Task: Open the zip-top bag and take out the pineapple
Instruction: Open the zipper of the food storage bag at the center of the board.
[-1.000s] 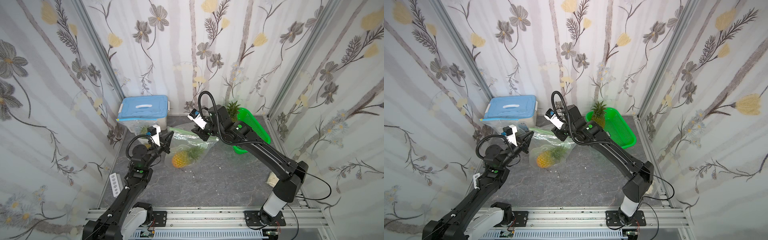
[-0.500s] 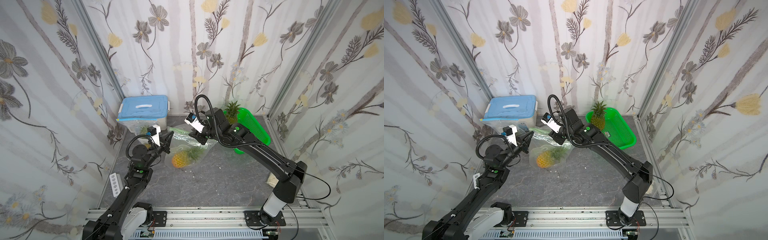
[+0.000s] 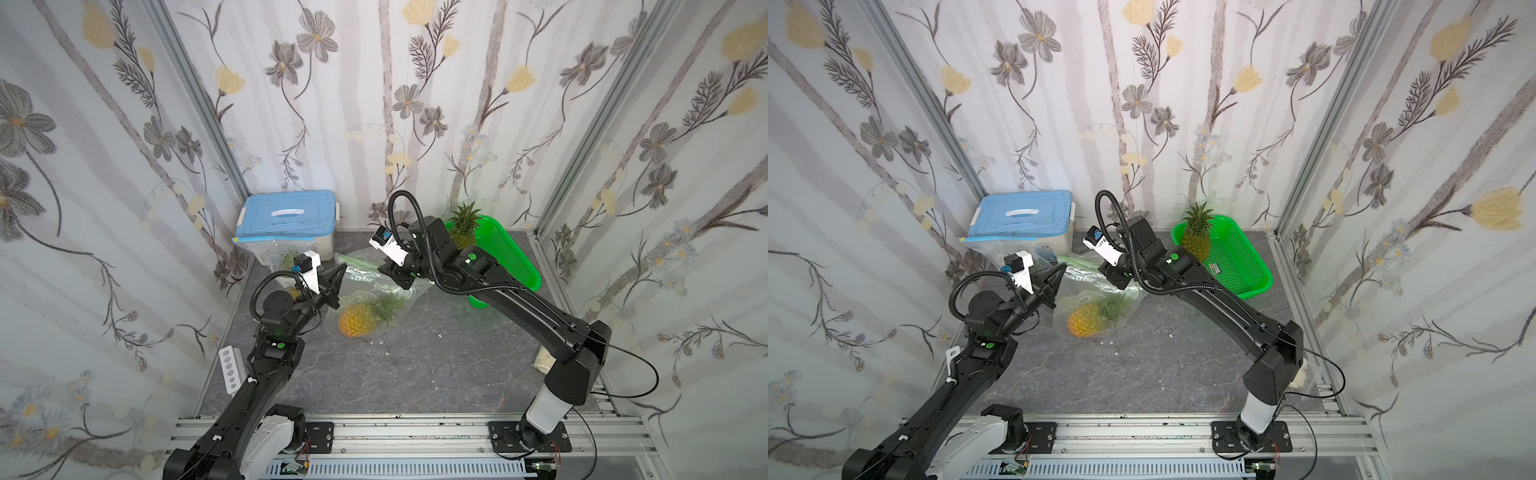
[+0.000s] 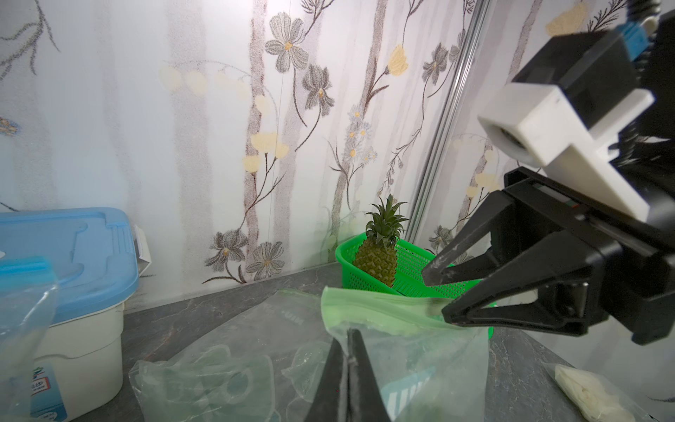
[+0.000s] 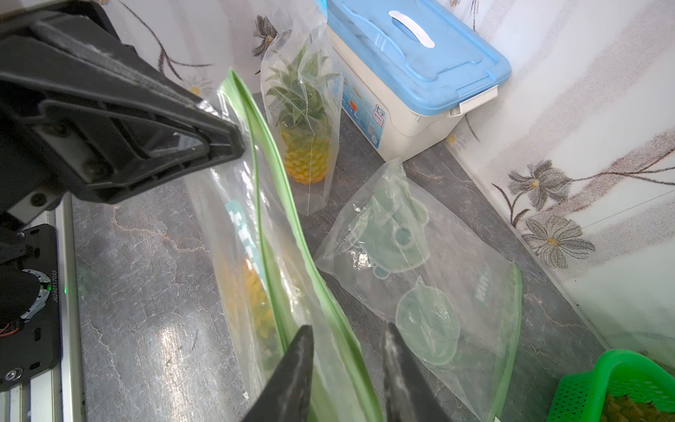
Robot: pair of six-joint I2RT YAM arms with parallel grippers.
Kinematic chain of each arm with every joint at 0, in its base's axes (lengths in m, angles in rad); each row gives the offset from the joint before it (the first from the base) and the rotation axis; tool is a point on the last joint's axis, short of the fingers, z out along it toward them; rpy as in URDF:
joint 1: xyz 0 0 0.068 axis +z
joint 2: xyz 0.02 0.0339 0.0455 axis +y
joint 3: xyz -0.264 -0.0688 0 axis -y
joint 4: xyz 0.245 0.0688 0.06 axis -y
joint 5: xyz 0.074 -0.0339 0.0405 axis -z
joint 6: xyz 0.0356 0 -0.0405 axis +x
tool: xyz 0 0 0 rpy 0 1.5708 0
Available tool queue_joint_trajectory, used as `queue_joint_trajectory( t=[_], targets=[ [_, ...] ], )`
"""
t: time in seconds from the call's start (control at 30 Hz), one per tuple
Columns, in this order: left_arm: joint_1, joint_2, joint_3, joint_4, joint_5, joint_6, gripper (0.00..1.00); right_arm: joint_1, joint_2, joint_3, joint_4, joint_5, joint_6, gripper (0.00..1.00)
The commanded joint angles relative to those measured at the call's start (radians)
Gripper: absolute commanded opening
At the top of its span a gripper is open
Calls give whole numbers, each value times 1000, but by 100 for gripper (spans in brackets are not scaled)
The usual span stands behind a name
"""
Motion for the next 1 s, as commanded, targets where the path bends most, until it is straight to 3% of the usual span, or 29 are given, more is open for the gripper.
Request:
queue_joint_trajectory(
  t=[0.0, 0.33, 0.63, 0.97],
  targets=[
    [0, -16, 0, 44, -3, 20, 0, -2, 13, -1, 26, 2, -4, 33],
    [1, -11, -2, 46, -8, 21, 0, -4, 16, -26, 29, -70, -7, 33],
    [1, -17, -3, 44, -3, 20, 0, -19, 23, 4, 86, 11, 11, 34],
    [0, -24, -2, 37, -5, 23, 0, -21, 103, 88, 56, -10, -11, 34]
  ],
)
